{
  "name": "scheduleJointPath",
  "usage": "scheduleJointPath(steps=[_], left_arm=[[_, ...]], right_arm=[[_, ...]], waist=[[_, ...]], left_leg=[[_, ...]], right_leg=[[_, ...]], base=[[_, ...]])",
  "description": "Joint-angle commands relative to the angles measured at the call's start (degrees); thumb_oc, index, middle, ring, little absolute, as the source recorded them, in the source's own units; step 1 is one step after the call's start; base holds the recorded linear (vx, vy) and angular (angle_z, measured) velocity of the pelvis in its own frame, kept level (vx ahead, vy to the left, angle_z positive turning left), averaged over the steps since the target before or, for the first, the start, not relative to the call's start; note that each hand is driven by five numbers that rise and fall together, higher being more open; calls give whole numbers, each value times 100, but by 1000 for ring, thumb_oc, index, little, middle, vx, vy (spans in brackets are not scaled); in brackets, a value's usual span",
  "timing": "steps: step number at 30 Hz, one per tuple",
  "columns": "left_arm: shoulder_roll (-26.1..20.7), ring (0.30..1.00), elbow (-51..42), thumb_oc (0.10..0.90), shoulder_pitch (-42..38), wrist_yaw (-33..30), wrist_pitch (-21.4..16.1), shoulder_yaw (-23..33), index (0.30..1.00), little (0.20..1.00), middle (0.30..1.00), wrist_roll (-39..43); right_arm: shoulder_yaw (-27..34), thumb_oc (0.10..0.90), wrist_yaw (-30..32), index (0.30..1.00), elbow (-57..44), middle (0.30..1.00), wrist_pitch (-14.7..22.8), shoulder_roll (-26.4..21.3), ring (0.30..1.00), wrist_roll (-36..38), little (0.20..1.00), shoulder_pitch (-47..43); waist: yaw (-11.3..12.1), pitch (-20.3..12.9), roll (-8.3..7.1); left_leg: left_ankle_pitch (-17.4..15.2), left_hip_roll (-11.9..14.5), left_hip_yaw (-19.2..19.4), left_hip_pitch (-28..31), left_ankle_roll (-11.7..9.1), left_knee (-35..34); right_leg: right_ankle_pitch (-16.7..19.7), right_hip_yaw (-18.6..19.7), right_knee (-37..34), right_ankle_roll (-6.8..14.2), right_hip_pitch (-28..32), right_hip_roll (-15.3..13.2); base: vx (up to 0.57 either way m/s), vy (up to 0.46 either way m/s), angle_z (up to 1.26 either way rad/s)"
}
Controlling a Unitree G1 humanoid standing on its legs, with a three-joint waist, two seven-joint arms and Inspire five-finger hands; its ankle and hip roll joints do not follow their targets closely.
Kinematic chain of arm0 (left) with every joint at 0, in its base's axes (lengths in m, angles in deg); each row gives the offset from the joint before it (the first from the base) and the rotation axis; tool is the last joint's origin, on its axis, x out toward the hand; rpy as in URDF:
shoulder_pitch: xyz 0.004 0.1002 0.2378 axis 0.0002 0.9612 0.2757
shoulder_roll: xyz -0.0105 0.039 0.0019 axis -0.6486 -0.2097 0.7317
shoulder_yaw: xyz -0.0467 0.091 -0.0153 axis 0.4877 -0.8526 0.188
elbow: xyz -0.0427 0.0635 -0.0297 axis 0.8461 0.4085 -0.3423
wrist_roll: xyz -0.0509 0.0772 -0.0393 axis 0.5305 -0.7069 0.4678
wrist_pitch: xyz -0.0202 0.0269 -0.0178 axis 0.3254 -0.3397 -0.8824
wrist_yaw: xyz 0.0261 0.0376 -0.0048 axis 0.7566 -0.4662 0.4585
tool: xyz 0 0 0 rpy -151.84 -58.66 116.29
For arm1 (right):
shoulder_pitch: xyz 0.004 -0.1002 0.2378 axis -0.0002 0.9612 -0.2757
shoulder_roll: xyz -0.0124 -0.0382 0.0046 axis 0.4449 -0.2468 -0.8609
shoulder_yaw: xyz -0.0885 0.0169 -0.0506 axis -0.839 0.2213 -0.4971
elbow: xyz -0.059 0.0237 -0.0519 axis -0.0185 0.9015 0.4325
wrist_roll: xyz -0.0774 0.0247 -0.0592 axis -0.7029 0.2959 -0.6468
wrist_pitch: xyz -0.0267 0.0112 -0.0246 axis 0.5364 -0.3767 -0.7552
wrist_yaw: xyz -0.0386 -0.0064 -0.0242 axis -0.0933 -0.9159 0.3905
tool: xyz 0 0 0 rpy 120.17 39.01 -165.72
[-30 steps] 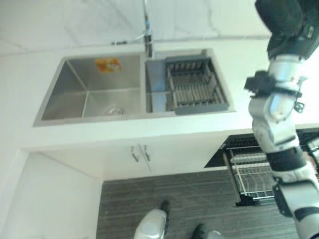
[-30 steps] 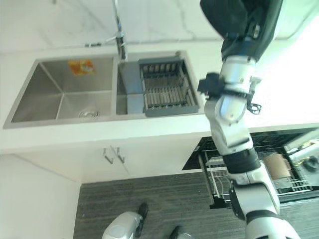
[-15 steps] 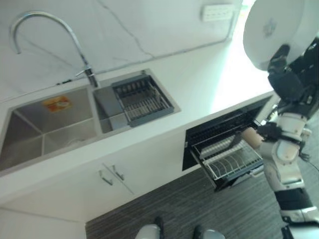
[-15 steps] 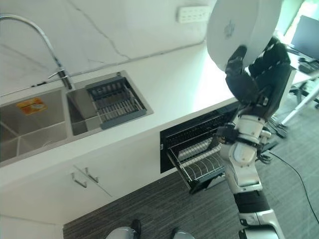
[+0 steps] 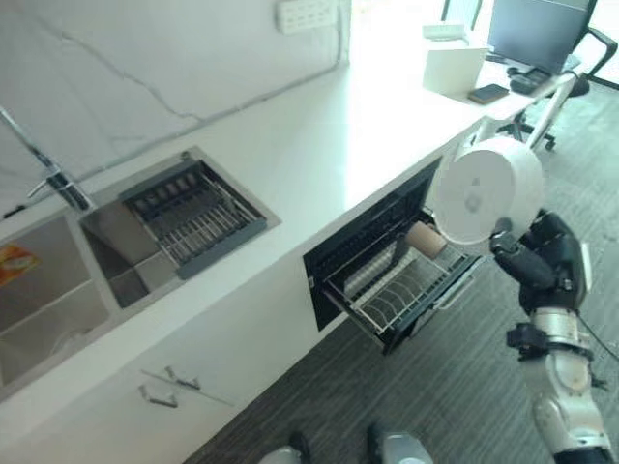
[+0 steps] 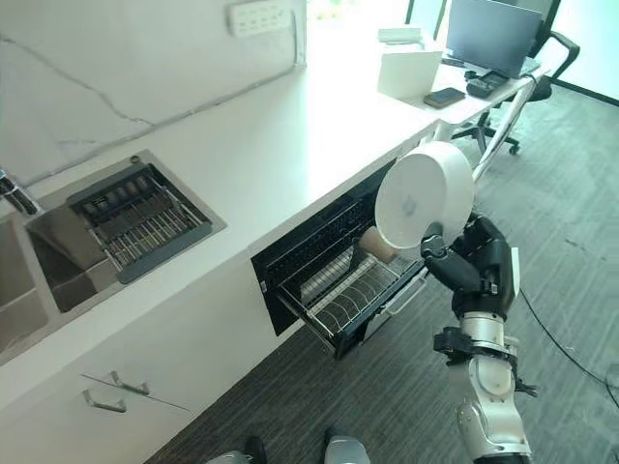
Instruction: Place the dishes in the dishwasher.
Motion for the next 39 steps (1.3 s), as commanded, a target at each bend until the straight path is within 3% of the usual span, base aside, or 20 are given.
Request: scheduleJointPath(steps=[1, 4, 9, 21, 30, 39], left_arm=[[-24, 900, 2, 800, -98, -99, 108, -46, 900, 900, 900, 109], [-42, 900, -57, 800, -98, -128, 206, -63, 900, 900, 900, 111], [-64, 900, -95, 800, -38, -143, 260, -66, 900, 900, 900, 0], [-138, 900, -239, 800, -13, -123, 420, -229, 900, 900, 900, -120], [-295, 900, -332, 800, -96, 10, 567, -462, 900, 900, 900, -69], [-414, 900, -404, 800, -305, 102, 551, -624, 900, 900, 900, 304]], right_arm=[[320, 400, -267, 300, -545, 300, 642, -51, 300, -2, 300, -964], [155, 400, -344, 300, -163, 300, 416, 10, 300, 30, 300, -889], [-151, 400, -503, 300, 490, 300, 570, 154, 300, -75, 300, -881], [-541, 400, -65, 300, 1286, 300, 339, 299, 300, -485, 300, -1247], [-657, 400, 676, 300, 2318, 300, -183, -18, 300, -927, 300, -2075], [-719, 400, 1202, 300, 3326, 300, -476, -464, 300, -1489, 300, -3053]], waist=[[125, -102, -114], [143, -90, -102], [239, -91, -88], [531, -13, -52], [849, 195, 67], [955, 581, 200]], left_leg=[[-1050, 145, -518, 90, -160, 359], [-1047, 120, -539, 82, -157, 359], [-1044, 78, -589, 75, -140, 359], [-1054, -49, -712, 23, -91, 359], [-976, -178, -934, -148, -79, 359], [-852, -245, -1084, -408, -90, 359]], right_leg=[[-534, -65, -81, 504, 281, -352], [-544, -96, -81, 502, 288, -370], [-553, -183, -81, 498, 322, -416], [-544, -436, -81, 516, 378, -580], [-468, -566, -81, 530, 292, -697], [-369, -565, -81, 494, 81, -728]], base=[[0, 0, 0], [0, 0, 0], [4, 10, 4], [12, 17, 11], [33, 20, 15], [-29, 18, 10]])
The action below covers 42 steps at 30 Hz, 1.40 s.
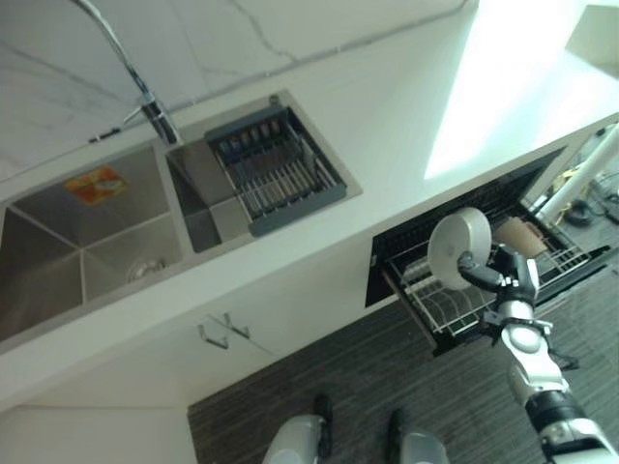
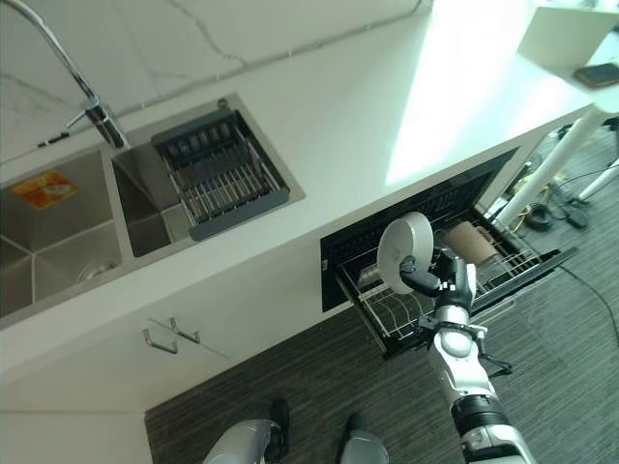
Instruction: Place the dishes in the dishwasher.
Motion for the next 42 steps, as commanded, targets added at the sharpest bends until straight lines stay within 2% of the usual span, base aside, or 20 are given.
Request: scheduleJointPath(steps=[1, 4, 8, 10, 13, 18, 22, 24, 29, 33, 36, 37, 38, 39, 42], left_arm=[[-330, 900, 122, 800, 71, 79, 101, -216, 900, 900, 900, 248], [-378, 900, 82, 800, 38, 168, 83, -248, 900, 900, 900, 283], [-441, 900, 17, 800, -16, 188, 61, -288, 900, 900, 900, 396], [-474, 900, -34, 800, -95, 200, 90, -320, 900, 900, 900, 444], [-551, 900, -118, 800, -245, 238, 43, -376, 900, 900, 900, 557], [-635, 900, -270, 800, -433, 225, -3, -448, 900, 900, 900, 771], [-677, 900, -325, 800, -505, 218, -17, -471, 900, 900, 900, 851], [-718, 900, -421, 800, -589, 197, 19, -509, 900, 900, 900, 926], [-770, 900, -483, 800, -676, 247, -82, -585, 900, 900, 900, 941], [-778, 900, -556, 800, -730, 308, -138, -631, 900, 900, 900, 958], [-778, 900, -697, 800, -839, 316, -157, -730, 900, 900, 900, 1014], [-777, 900, -733, 800, -848, 318, -170, -744, 900, 900, 900, 1014], [-782, 900, -815, 800, -874, 306, -186, -780, 900, 900, 900, 1023], [-796, 900, -909, 800, -913, 314, -235, -822, 900, 900, 900, 1021], [-786, 900, -1038, 800, -965, 318, -355, -923, 900, 900, 900, 1126]], right_arm=[[217, 400, 335, 300, -281, 300, 479, -441, 300, -369, 300, -751], [254, 400, 562, 300, 45, 300, 488, -758, 300, -744, 300, -1060], [261, 400, 651, 300, 252, 300, 291, -1036, 300, -966, 300, -1382], [159, 400, 751, 300, 418, 300, 249, -1201, 300, -1418, 300, -1600], [-335, 400, 903, 300, 667, 300, 91, -1585, 300, -2415, 300, -2102], [-1182, 400, 960, 300, 832, 300, -451, -1925, 300, -3237, 300, -2717], [-1509, 400, 964, 300, 957, 300, -648, -2009, 300, -3470, 300, -2930], [-1843, 400, 820, 300, 1061, 300, -893, -2050, 300, -3797, 300, -3149], [-2214, 400, 762, 300, 1249, 300, -989, -2007, 300, -3922, 300, -3339], [-2368, 400, 481, 300, 1271, 300, -1126, -1921, 300, -4000, 300, -3401], [-2468, 400, -81, 300, 1382, 300, -1466, -1737, 300, -3686, 300, -3393], [-2477, 551, -319, 526, 1427, 526, -1525, -1692, 526, -3610, 526, -3374], [-2516, 800, -646, 900, 1542, 900, -1544, -1592, 900, -3561, 900, -3353], [-2573, 800, -1053, 900, 1706, 900, -1556, -1456, 900, -3462, 900, -3329], [-2680, 800, -1317, 900, 1963, 900, -1532, -1265, 900, -3347, 900, -3377]], waist=[[8, -135, -129], [52, 19, -63], [78, 181, -20], [95, 302, 15], [132, 561, 59], [150, 863, 73], [158, 982, 60], [177, 1100, 63], [211, 1182, 70], [228, 1182, 65], [246, 1182, 50], [252, 1182, 50], [272, 1182, 51], [301, 1182, 54], [342, 1182, 83]], left_leg=[[-871, 155, -481, 105, -319, 179], [-816, 131, -517, 11, -326, 179], [-781, 105, -526, -81, -328, 179], [-750, 95, -535, -138, -326, 179], [-693, 75, -567, -291, -319, 179], [-584, 53, -600, -516, -296, 179], [-541, 57, -612, -597, -284, 179], [-490, 60, -622, -684, -269, 179], [-426, 49, -634, -851, -244, 179], [-392, 47, -650, -986, -230, 179], [-362, 51, -658, -1146, -219, 179], [-349, 55, -659, -1184, -219, 179], [-330, 61, -660, -1260, -220, 179], [-298, 68, -660, -1356, -218, 179], [-238, 78, -659, -1495, -219, 179]], right_leg=[[-279, 35, -228, 354, 150, -300], [-237, 23, -228, 343, 77, -325], [-208, 9, -228, 345, -2, -345], [-184, -1, -228, 335, -55, -358], [-145, 14, -228, 330, -200, -360], [-66, 39, -228, 315, -416, -330], [-19, 41, -228, 318, -498, -323], [40, 33, -228, 317, -588, -322], [104, 11, -228, 323, -740, -319], [147, 13, -228, 329, -874, -306], [188, 5, -228, 334, -1037, -303], [199, 0, -228, 330, -1072, -303], [215, -15, -228, 325, -1141, -305], [249, -46, -228, 323, -1229, -309], [301, -93, -228, 315, -1344, -332]], base=[[-52, 50, 4], [-32, 30, 6], [-36, 4, 8], [-66, -5, 3], [-101, -33, 3], [-81, -27, 1], [-29, -22, 0], [-42, -24, -1], [-7, -3, 0], [0, 0, 0], [0, 0, 0], [0, 0, 0], [-39, -22, 0], [-44, -20, 1], [-23, -2, 2]])
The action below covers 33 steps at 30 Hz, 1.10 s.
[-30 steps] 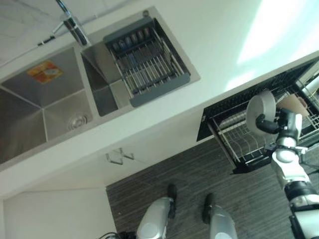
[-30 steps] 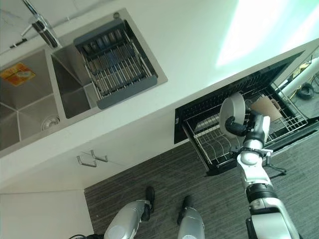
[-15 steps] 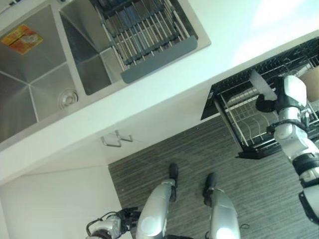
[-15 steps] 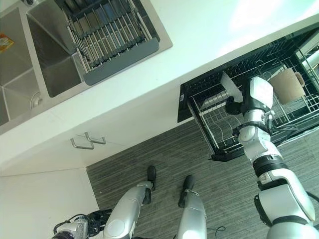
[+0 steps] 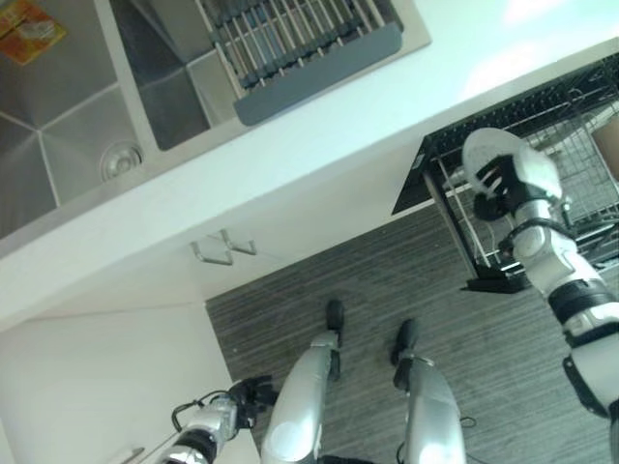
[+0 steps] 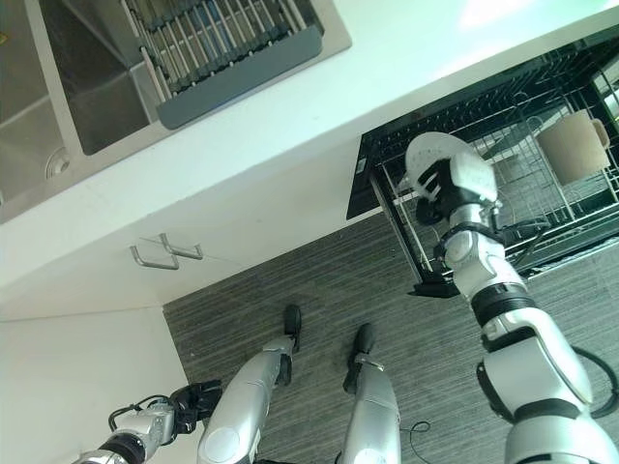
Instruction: Place the dishes in the dishwasher.
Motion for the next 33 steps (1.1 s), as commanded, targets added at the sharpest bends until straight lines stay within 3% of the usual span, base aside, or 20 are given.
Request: scheduleJointPath(steps=[1, 4, 5, 8, 10, 13, 14, 17, 22, 26, 33], left_arm=[[-232, 900, -20, 800, 328, 63, -131, -196, 900, 900, 900, 245], [-225, 900, -106, 800, 281, -57, -394, -223, 900, 900, 900, 127], [-223, 900, -247, 800, 214, -255, -567, -254, 900, 900, 900, -188], [-249, 900, -469, 800, 306, -479, -589, -145, 900, 900, 900, -343], [-290, 900, -542, 800, 338, -539, -557, -111, 900, 900, 900, -298], [-275, 900, -485, 800, 322, -632, -590, -207, 900, 900, 900, -132], [-230, 900, -372, 800, 283, -708, -753, -194, 900, 900, 900, -137], [-186, 900, -379, 800, 314, -1073, -1217, -70, 900, 900, 900, -171], [-137, 900, -746, 800, 447, -1229, -1345, 193, 900, 900, 900, -140], [-35, 900, -814, 800, 692, -1242, -1416, 249, 900, 900, 900, -479], [119, 900, -698, 800, 1192, -1261, -1407, 400, 900, 900, 900, -1122]], right_arm=[[-371, 800, -368, 900, 80, 900, 79, -131, 900, 167, 900, -33], [-367, 800, -455, 900, 155, 900, 84, -17, 900, 184, 900, -32], [-364, 800, -433, 900, 36, 900, -85, 79, 900, 295, 900, -6], [-26, 800, -395, 900, -866, 900, -654, 41, 900, 790, 900, 223], [291, 800, -68, 900, -1195, 900, -782, 21, 900, 1656, 900, 393], [628, 800, 700, 900, -819, 900, -216, 396, 900, 2396, 900, 459], [832, 800, 1177, 900, -751, 900, 254, 584, 900, 2545, 900, 515], [1274, 800, 1988, 900, -1333, 900, 1100, 651, 900, 2479, 900, 989], [1975, 800, 2774, 900, -3129, 900, 1612, 611, 900, 1811, 900, 2092], [2245, 800, 3046, 900, -4207, 900, 1885, 674, 900, 1414, 900, 2860], [2648, 800, 3380, 900, -5154, 900, 2304, 632, 900, 1000, 900, 3841]], waist=[[52, -106, -24], [71, -106, -15], [66, -106, -23], [-20, -106, -124], [-95, -106, -136], [-124, -106, -36], [-143, -106, 9], [-280, -106, 8], [-592, -130, -78], [-722, -401, -183], [-904, -951, -314]], left_leg=[[-970, 175, -509, -145, -339, 481], [-947, 178, -504, -228, -339, 481], [-950, 181, -484, -270, -337, 481], [-985, 211, -445, -240, -371, 481], [-1009, 223, -407, -179, -378, 481], [-1036, 222, -393, -22, -381, 481], [-1066, 240, -350, 87, -372, 481], [-1162, 289, -243, 383, -380, 481], [-1326, 322, -95, 933, -402, 481], [-1461, 346, -3, 1197, -403, 481], [-1633, 353, 151, 1672, -367, 481]], right_leg=[[-166, 36, -276, 420, 82, -252], [-144, 9, -276, 429, 13, -258], [-118, 7, -276, 436, -41, -267], [-98, 63, -276, 447, -67, -223], [-116, 113, -276, 437, -36, -191], [-175, 188, -276, 397, 100, -139], [-208, 214, -276, 383, 206, -144], [-286, 257, -276, 384, 450, -135], [-423, 351, -276, 378, 900, -100], [-537, 370, -276, 385, 1144, -83], [-664, 530, -276, 371, 1522, -8]], base=[[-32, 0, 4], [-40, 2, 3], [-36, -14, 0], [-15, 6, 0], [-12, 56, 2], [26, 92, -11], [22, 70, -14], [7, 56, -6], [0, 34, -11], [35, -42, -8], [74, -43, -17]])
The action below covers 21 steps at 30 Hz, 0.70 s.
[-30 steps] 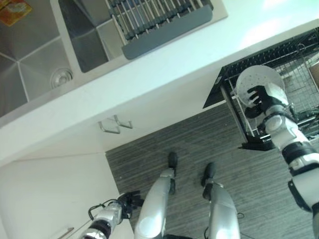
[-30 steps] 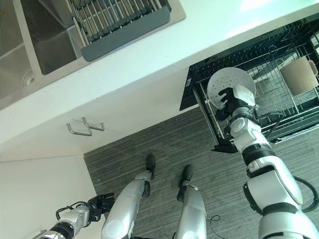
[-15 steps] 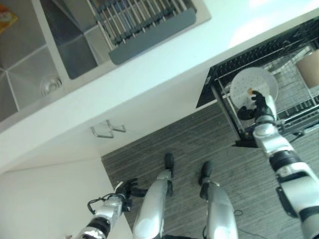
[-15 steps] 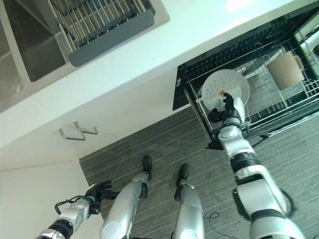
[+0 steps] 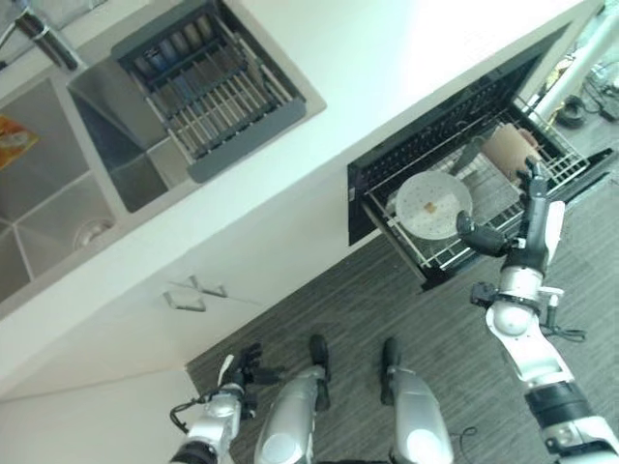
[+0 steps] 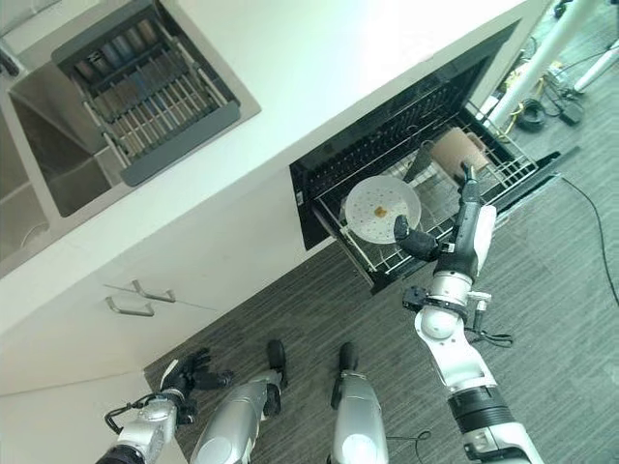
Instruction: Place the dishes in the dishwasher.
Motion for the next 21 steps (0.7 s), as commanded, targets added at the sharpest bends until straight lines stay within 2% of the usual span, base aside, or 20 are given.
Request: scheduleJointPath(steps=[1, 3, 4, 5, 6, 8, 11, 13, 14, 15, 16, 17, 18, 21], left_arm=[[-176, 900, 168, 800, 384, -114, -109, 40, 900, 900, 900, -341], [-136, 900, 287, 800, 557, -1, -69, 114, 900, 900, 900, -468], [-78, 900, 459, 800, 629, 124, -24, 191, 900, 900, 900, -427], [-56, 900, 529, 800, 635, 177, -21, 199, 900, 900, 900, -422], [-21, 900, 632, 800, 621, 267, 16, 199, 900, 900, 900, -427], [19, 900, 687, 800, 622, 343, 73, 202, 900, 900, 900, -485], [71, 900, 797, 800, 658, 437, 93, 220, 900, 900, 900, -486], [65, 900, 909, 800, 722, 511, 41, 287, 900, 900, 900, -392], [30, 900, 929, 800, 692, 531, 31, 282, 900, 900, 900, -360], [-58, 900, 952, 800, 560, 503, 59, 234, 900, 900, 900, -166], [-107, 900, 944, 800, 419, 488, 79, 214, 900, 900, 900, 40], [-115, 900, 939, 800, 398, 484, 84, 211, 900, 900, 900, 69], [-180, 900, 908, 800, 258, 482, 82, 157, 900, 900, 900, 203], [-302, 900, 847, 800, 14, 382, 68, -11, 900, 900, 900, 502]], right_arm=[[326, 800, 421, 900, -528, 900, 814, -364, 900, -372, 900, -247], [644, 800, 478, 900, -690, 900, 999, -362, 900, -135, 900, 129], [928, 800, 843, 900, -804, 900, 1206, -355, 900, -227, 900, 302], [1036, 800, 1074, 900, -848, 900, 1252, -367, 900, -439, 900, 358], [1207, 800, 1507, 900, -955, 900, 1227, -392, 900, -807, 900, 469], [1388, 800, 1870, 900, -1029, 900, 1032, -409, 900, -1031, 900, 634], [1834, 800, 2044, 900, -692, 900, 721, -318, 900, -649, 900, 1125], [2200, 800, 2153, 900, -17, 900, 1002, -134, 900, -323, 900, 1477], [2393, 800, 2103, 900, 324, 900, 1177, -126, 900, -129, 900, 1589], [2614, 800, 1870, 900, 852, 900, 1196, -165, 900, 133, 900, 1646], [2622, 800, 1572, 900, 1273, 900, 1262, -216, 900, 404, 900, 1565], [2618, 800, 1517, 900, 1338, 900, 1259, -230, 900, 430, 900, 1543], [2536, 800, 1317, 900, 1817, 900, 1462, -306, 900, 497, 900, 1385], [2028, 800, 890, 900, 2604, 900, 1386, -616, 900, 619, 900, 700]], waist=[[26, -871, -79], [-55, -1070, -108], [-127, -1153, -127], [-156, -1173, -133], [-214, -1199, -138], [-281, -1221, -149], [-443, -1212, -168], [-501, -1172, -189], [-510, -1103, -205], [-500, -837, -217], [-473, -661, -203], [-469, -636, -201], [-410, -481, -186], [-187, -186, -168]], left_leg=[[-1530, 218, -268, 40, -237, 907], [-1562, 247, -210, 140, -223, 907], [-1596, 292, -167, 209, -217, 907], [-1614, 303, -155, 225, -216, 907], [-1642, 317, -125, 235, -207, 907], [-1660, 336, -98, 239, -203, 907], [-1737, 370, -45, 314, -168, 907], [-1743, 383, 73, 420, -96, 907], [-1670, 379, 102, 434, -54, 907], [-1637, 362, 102, 486, -4, 907], [-1595, 347, 75, 435, 4, 907], [-1588, 345, 71, 427, 4, 907], [-1512, 330, 35, 328, 8, 907], [-1354, 233, -135, -44, 34, 1003]], right_leg=[[-734, 143, 128, 352, 159, -209], [-754, 223, 128, 355, 218, -177], [-786, 266, 128, 356, 260, -143], [-801, 285, 128, 360, 270, -130], [-816, 322, 128, 370, 267, -107], [-829, 363, 128, 377, 265, -84], [-887, 386, 128, 374, 326, -66], [-862, 264, 128, 342, 442, -92], [-804, 182, 128, 284, 471, -102], [-786, 84, 128, 197, 566, -112], [-775, 41, 128, 141, 551, -110], [-775, 33, 128, 133, 550, -110], [-749, -13, 130, 79, 496, -116], [-835, -119, 525, -39, 108, -165]], base=[[81, -17, -18], [103, -51, -18], [95, -70, -12], [30, -63, -10], [-9, -43, -11], [-14, -34, -14], [15, -15, -8], [69, -13, -8], [53, -5, -16], [-21, -4, -22], [-45, 8, -21], [-122, -15, -9], [-110, -30, 1], [-104, -69, 23]])
